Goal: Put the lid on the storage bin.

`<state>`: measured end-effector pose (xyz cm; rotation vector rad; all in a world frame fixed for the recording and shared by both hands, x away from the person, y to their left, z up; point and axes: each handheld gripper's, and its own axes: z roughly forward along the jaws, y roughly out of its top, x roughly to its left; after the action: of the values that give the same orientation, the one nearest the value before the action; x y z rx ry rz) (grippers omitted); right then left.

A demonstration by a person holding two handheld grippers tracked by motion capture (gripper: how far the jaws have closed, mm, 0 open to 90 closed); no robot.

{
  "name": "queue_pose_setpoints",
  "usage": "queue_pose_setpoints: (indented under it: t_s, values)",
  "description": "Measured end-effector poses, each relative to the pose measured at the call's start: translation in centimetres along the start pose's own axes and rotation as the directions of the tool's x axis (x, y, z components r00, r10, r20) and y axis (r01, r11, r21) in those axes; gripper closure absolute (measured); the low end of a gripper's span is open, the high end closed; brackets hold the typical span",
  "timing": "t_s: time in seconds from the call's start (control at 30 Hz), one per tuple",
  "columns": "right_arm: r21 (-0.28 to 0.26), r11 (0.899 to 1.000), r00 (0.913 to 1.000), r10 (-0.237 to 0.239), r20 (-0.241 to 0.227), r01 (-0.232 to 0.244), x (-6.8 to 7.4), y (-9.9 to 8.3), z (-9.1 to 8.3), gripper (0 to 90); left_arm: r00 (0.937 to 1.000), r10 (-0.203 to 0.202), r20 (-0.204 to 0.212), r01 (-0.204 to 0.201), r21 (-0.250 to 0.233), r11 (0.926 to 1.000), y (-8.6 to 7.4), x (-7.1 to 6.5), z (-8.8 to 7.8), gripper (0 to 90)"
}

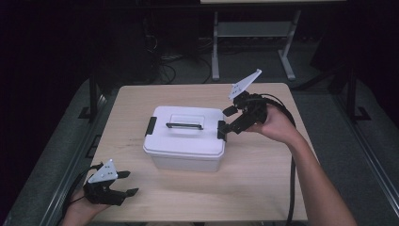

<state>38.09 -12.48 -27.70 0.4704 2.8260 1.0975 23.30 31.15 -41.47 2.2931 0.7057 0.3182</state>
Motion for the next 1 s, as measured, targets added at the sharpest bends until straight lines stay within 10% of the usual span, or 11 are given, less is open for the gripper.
queue_pose_setpoints:
  t_s: [1.0]
  values:
    - [-0.001,0.996,0.9961,0.086,0.023,-0.086,-0.2,-4.6,-1.3,29.0,0.9999,-0.009,-0.006,0.009,0.006,0.9999,-0.1,0.0,0.0,31.8]
